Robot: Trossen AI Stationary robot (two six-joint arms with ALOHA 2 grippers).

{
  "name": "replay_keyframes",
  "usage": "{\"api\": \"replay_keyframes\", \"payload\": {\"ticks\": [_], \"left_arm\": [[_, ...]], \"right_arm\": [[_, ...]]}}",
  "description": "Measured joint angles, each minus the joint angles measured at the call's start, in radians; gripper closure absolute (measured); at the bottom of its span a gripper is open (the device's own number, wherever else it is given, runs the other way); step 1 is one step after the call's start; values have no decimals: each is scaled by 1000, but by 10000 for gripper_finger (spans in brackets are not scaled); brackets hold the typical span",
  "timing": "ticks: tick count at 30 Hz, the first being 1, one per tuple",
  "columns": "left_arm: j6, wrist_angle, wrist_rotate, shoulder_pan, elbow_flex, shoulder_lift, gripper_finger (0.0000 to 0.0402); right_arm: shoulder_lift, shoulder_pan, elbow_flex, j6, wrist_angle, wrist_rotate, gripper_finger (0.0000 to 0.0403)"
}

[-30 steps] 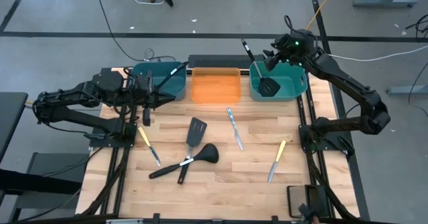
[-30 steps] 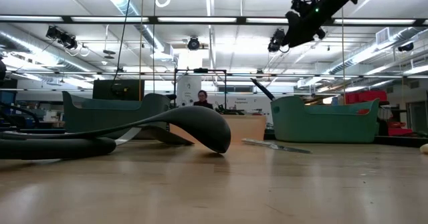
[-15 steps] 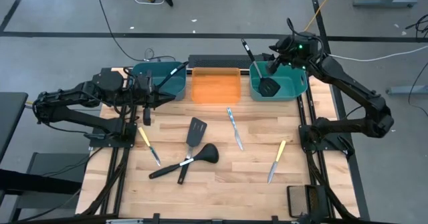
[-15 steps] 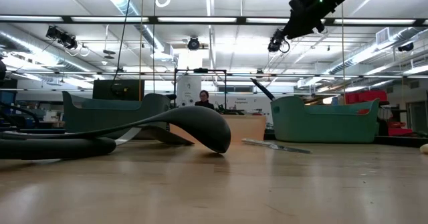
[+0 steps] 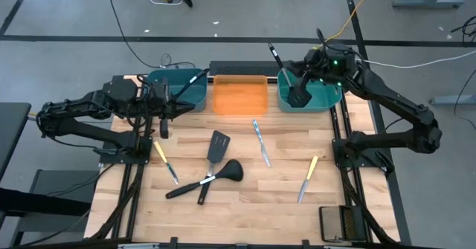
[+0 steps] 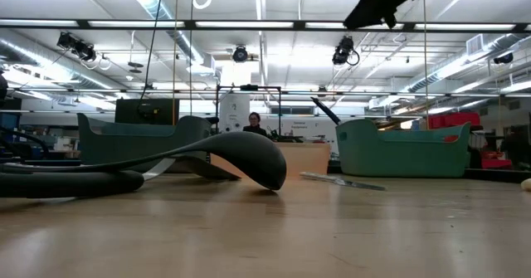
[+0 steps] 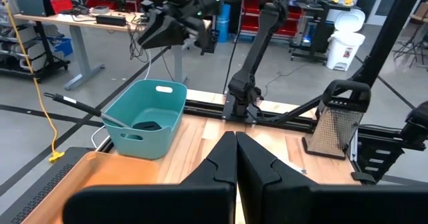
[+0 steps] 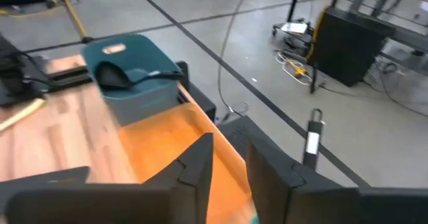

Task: Pick & Place Kitchen Items
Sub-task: Put the yellow knife into the orange bin

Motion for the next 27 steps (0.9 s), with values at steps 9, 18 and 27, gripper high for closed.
{"api": "replay_keyframes", "payload": {"ticks": [9, 18, 27], "left_arm": [[0, 0, -1, 0, 0, 0, 400], [0, 0, -3, 0, 0, 0, 400], [0, 0, -3, 0, 0, 0, 400]], "right_arm": [[-75, 139, 0, 44, -1, 3, 364], [-127, 273, 0, 78, -2, 1, 398], [-142, 438, 0, 62, -47, -1, 399]]}}
